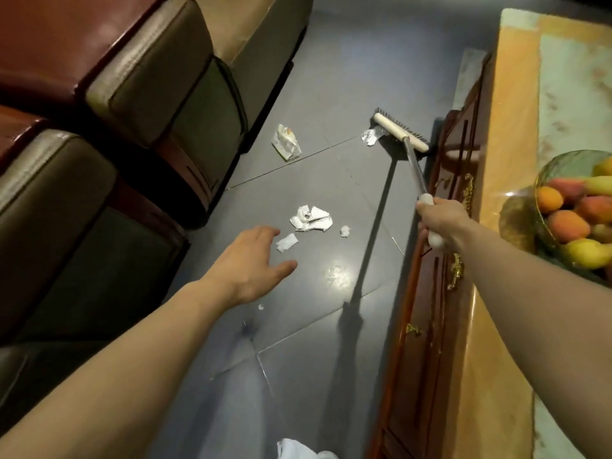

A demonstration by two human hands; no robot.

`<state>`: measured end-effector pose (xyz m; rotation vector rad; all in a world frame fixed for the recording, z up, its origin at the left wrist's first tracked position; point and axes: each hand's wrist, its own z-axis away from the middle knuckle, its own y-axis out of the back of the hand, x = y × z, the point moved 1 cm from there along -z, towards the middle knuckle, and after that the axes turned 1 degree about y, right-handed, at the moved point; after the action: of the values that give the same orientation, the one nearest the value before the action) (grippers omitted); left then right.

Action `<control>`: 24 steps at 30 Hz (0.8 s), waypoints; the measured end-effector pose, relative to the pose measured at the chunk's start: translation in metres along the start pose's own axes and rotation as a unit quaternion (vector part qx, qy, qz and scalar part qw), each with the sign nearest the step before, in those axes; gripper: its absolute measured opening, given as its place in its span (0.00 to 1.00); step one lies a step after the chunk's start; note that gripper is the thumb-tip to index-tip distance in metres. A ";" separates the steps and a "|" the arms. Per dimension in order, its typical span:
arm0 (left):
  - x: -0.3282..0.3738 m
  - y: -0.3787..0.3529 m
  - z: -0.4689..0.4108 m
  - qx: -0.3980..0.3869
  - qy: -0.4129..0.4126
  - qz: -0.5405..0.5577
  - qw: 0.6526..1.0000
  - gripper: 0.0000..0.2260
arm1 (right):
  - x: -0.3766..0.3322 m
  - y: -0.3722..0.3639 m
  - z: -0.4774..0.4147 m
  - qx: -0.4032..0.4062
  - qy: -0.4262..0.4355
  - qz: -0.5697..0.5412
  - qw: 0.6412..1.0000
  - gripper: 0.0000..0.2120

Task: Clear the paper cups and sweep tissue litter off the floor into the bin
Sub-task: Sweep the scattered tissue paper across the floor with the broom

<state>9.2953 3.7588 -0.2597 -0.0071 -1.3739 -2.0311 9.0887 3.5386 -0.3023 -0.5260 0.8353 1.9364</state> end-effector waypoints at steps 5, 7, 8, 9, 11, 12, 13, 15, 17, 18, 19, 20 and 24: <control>0.001 -0.015 -0.018 -0.006 0.007 -0.001 1.000 0.30 | -0.004 -0.002 -0.025 -0.035 0.008 0.121 0.992 0.14; 0.001 -0.018 -0.017 -0.013 0.010 -0.003 1.000 0.29 | -0.004 0.003 -0.029 -0.063 0.010 0.159 0.985 0.14; 0.001 -0.020 -0.014 -0.019 0.014 -0.004 1.000 0.29 | -0.002 0.006 -0.028 -0.075 0.006 0.181 0.981 0.14; 0.000 -0.022 -0.012 -0.023 0.017 -0.004 1.000 0.29 | -0.001 0.007 -0.026 -0.088 0.000 0.197 0.976 0.15; 0.000 -0.023 -0.007 -0.028 0.024 -0.002 0.999 0.29 | 0.005 0.004 -0.017 -0.113 -0.011 0.207 0.972 0.15; 0.001 -0.024 -0.003 -0.031 0.025 -0.003 0.999 0.29 | 0.009 0.000 -0.011 -0.124 -0.012 0.210 0.970 0.16; 0.002 -0.023 0.001 -0.035 0.024 -0.006 0.999 0.29 | 0.013 -0.006 -0.004 -0.133 -0.008 0.213 0.968 0.18; 0.003 -0.020 0.010 -0.042 0.017 -0.022 0.999 0.30 | 0.021 -0.016 0.010 -0.146 0.002 0.211 0.967 0.19; 0.001 -0.016 0.019 -0.039 0.014 -0.033 0.999 0.30 | 0.025 -0.021 0.023 -0.152 0.000 0.194 0.969 0.20; -0.001 -0.014 0.024 -0.037 0.014 -0.036 0.999 0.30 | 0.027 -0.022 0.031 -0.154 0.000 0.182 0.971 0.20; -0.003 -0.012 0.029 -0.036 0.016 -0.036 0.999 0.30 | 0.028 -0.021 0.041 -0.152 0.005 0.170 0.974 0.20; -0.004 -0.010 0.033 -0.035 0.019 -0.034 0.999 0.30 | 0.030 -0.019 0.049 -0.149 0.014 0.154 0.977 0.20; -0.006 -0.008 0.051 -0.043 0.020 -0.024 0.999 0.30 | 0.036 -0.002 0.078 -0.108 0.059 0.090 0.988 0.22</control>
<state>9.2780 3.8054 -0.2456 0.0285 -1.2733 -2.1175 9.0720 3.6176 -0.2739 -0.7207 0.7714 2.1939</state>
